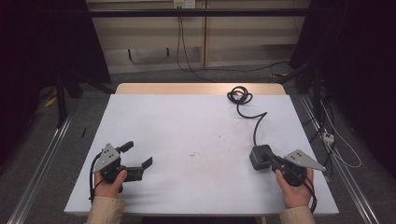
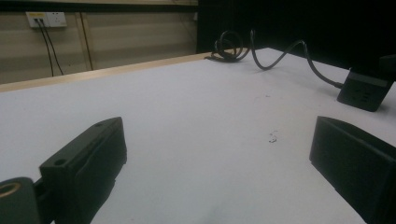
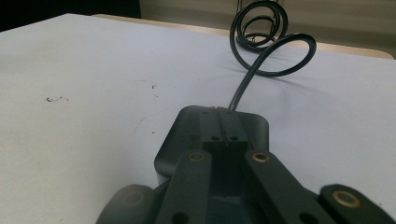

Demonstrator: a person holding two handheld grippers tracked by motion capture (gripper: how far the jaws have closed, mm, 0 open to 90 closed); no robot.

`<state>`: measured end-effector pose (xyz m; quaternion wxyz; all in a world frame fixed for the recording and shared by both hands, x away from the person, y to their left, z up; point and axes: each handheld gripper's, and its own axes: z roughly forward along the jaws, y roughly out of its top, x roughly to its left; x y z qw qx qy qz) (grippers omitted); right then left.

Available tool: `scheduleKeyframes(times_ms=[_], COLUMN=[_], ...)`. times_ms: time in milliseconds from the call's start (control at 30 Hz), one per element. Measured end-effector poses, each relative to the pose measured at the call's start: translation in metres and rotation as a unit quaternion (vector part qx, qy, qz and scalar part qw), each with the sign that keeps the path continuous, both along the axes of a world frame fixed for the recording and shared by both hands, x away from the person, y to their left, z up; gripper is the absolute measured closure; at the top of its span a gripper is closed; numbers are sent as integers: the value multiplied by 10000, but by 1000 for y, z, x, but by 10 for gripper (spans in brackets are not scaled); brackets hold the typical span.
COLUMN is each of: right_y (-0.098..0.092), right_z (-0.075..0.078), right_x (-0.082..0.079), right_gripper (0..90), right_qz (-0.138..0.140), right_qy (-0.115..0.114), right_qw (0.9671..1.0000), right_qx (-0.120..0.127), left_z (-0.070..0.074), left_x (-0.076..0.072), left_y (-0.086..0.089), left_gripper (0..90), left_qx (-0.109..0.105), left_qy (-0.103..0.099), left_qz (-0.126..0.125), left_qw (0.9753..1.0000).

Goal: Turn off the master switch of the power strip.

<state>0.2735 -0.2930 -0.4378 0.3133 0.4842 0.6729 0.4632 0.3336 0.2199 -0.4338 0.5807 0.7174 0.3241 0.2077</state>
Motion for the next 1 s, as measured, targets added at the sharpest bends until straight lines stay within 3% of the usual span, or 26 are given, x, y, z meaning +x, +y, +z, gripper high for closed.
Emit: scheduleKeyframes(times_ms=[1000], right_y=[1], right_z=[-1], right_x=[0], right_gripper=[900], right_qz=[6], right_qy=[-28], right_qw=[9999], right_qx=[126], left_z=[0], left_x=[1], left_y=[1], left_gripper=[36], left_qx=[-9], left_qy=[-5], left_qz=[-11], left_qw=[10000])
